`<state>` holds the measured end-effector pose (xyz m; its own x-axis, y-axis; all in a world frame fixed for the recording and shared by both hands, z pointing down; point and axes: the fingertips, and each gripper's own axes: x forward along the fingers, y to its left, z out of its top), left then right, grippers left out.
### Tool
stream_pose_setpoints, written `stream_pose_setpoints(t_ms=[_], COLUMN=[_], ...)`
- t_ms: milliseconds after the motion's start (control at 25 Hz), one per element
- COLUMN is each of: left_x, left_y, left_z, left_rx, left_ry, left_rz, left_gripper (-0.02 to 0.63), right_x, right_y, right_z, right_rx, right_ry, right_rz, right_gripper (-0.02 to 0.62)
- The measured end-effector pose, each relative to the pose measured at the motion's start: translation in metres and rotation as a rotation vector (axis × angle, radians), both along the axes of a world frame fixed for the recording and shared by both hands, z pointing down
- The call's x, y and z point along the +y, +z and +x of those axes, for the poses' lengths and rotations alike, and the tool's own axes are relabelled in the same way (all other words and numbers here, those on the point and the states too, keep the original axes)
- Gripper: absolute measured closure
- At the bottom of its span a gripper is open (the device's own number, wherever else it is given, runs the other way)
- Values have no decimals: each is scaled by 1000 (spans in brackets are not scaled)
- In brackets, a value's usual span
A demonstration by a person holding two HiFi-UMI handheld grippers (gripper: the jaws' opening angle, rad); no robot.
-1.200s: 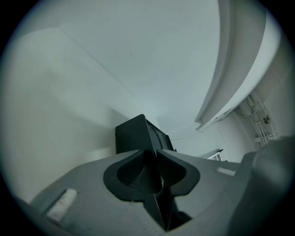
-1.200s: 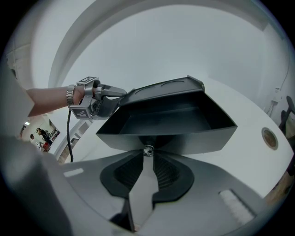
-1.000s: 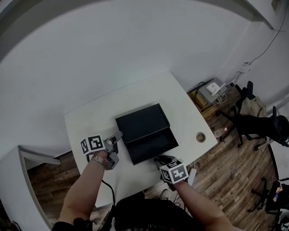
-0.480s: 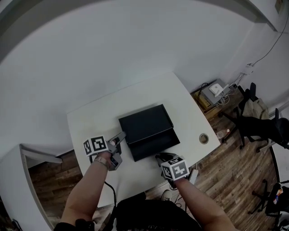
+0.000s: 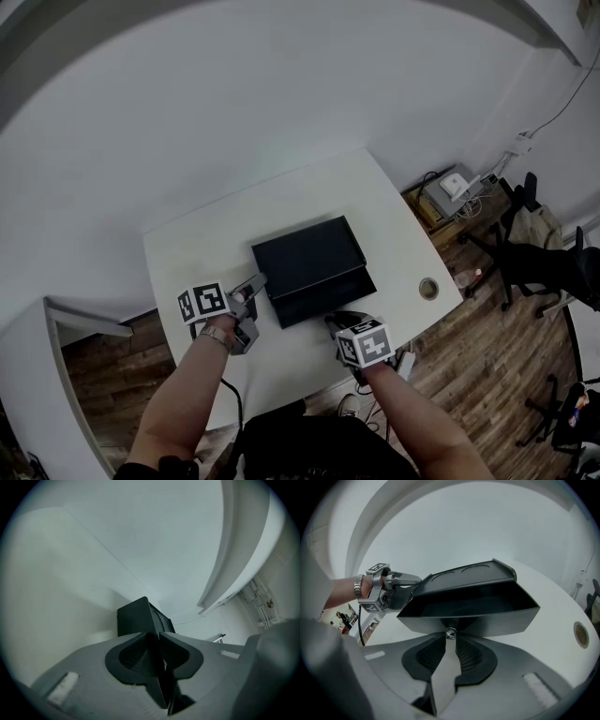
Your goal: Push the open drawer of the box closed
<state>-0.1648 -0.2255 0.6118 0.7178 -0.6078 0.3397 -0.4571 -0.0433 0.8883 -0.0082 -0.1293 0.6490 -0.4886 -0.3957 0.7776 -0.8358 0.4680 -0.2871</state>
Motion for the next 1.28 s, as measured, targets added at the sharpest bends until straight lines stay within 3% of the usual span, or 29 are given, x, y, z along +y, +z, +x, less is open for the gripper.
stream_pose_setpoints(t_ms=[1280], left_x=[0], left_y=[0], left_z=[1], left_rx=[29], left_ry=[-7], left_rz=[4], left_gripper=[509], right_x=[-44], right_y=[1], right_z=[-15], right_rx=[20], right_ry=[8], right_rz=[2], right_gripper=[526])
